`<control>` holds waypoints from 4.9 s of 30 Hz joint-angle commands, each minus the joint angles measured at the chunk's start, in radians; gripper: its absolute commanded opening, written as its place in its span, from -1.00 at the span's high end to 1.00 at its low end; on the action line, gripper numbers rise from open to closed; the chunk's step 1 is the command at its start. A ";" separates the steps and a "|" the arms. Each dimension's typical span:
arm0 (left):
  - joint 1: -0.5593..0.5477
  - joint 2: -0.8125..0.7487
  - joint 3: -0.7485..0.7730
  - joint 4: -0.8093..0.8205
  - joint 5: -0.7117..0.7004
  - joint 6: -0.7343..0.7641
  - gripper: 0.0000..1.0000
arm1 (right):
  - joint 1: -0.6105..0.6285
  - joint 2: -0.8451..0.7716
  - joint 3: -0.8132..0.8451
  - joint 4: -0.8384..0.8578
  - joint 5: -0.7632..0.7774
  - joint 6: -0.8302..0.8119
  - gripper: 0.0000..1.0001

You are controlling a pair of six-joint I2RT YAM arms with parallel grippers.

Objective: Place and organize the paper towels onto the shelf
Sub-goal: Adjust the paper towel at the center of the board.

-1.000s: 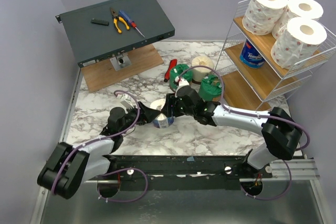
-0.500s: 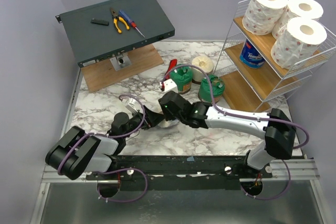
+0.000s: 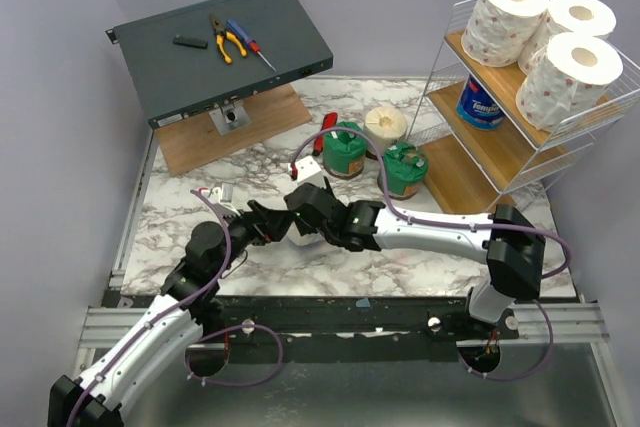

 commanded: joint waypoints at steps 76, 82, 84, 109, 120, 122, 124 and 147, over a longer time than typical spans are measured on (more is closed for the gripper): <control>0.001 0.342 0.093 -0.027 0.044 0.024 -0.68 | -0.496 -0.362 -0.790 0.779 -0.949 0.467 -0.44; 0.000 0.340 0.098 -0.058 0.043 0.040 -0.68 | -0.498 -0.250 -0.798 0.991 -1.019 0.544 -0.43; 0.000 0.341 0.098 -0.062 0.041 0.038 -0.68 | -0.498 -0.225 -0.797 1.028 -1.031 0.551 -0.42; 0.000 0.385 0.045 0.031 0.068 0.009 -0.66 | -0.500 -0.042 -0.747 1.293 -1.187 0.618 0.09; 0.001 0.385 0.021 0.074 0.099 0.005 -0.65 | -0.500 0.006 -0.755 1.408 -1.226 0.673 0.05; 0.000 0.382 0.016 0.078 0.101 0.002 -0.65 | -0.500 0.016 -0.750 1.409 -1.223 0.676 0.13; 0.000 0.378 0.010 0.083 0.104 0.000 -0.65 | -0.500 0.021 -0.747 1.409 -1.226 0.676 0.19; 0.016 0.041 0.175 -0.195 -0.043 0.091 -0.75 | -0.447 -0.501 -0.348 -0.148 -0.461 0.028 0.53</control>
